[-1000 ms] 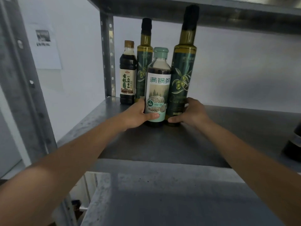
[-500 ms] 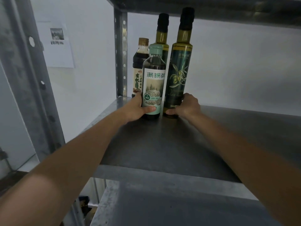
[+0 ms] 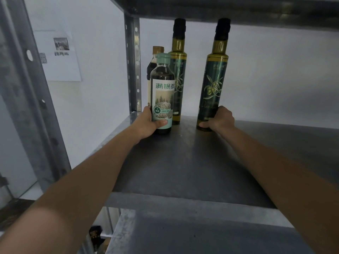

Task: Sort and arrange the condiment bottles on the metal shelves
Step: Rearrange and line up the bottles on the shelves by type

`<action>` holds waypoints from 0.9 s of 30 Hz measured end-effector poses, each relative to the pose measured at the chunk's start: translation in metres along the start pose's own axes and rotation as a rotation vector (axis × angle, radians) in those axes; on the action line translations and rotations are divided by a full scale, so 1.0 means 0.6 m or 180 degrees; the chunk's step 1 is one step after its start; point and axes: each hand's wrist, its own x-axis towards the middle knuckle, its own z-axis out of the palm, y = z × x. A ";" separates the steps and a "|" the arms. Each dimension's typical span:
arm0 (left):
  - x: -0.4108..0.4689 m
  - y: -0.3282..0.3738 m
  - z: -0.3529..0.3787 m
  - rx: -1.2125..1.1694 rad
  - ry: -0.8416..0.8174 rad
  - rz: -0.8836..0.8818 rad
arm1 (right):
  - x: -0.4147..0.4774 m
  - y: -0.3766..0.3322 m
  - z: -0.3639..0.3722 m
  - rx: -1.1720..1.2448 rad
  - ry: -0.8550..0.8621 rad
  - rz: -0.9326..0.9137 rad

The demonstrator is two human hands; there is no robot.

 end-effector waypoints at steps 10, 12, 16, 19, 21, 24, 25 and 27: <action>-0.002 -0.002 -0.006 0.0051 0.0486 -0.0158 | 0.009 0.021 -0.009 0.0012 0.0240 0.0173; -0.001 -0.002 -0.006 0.0071 0.0511 -0.0180 | 0.007 0.026 -0.006 0.0102 0.0247 0.0141; -0.003 0.001 -0.003 0.0124 0.0529 -0.0178 | -0.002 0.023 0.007 0.0465 0.0258 0.0281; -0.004 0.002 0.000 0.0128 0.0556 -0.0182 | -0.031 -0.013 0.009 0.0851 0.1198 0.0466; -0.005 0.003 0.002 0.0105 0.0571 -0.0166 | -0.051 -0.041 0.022 0.1363 0.1746 -0.0208; -0.009 0.006 0.002 0.0046 0.0588 -0.0140 | -0.077 -0.072 0.067 0.1691 0.0908 -0.1019; -0.010 0.006 0.003 0.0038 0.0600 -0.0136 | -0.076 -0.075 0.084 0.1595 0.0619 -0.1057; -0.010 0.005 0.003 0.0047 0.0619 -0.0129 | -0.061 -0.079 0.108 0.1418 0.0265 -0.0862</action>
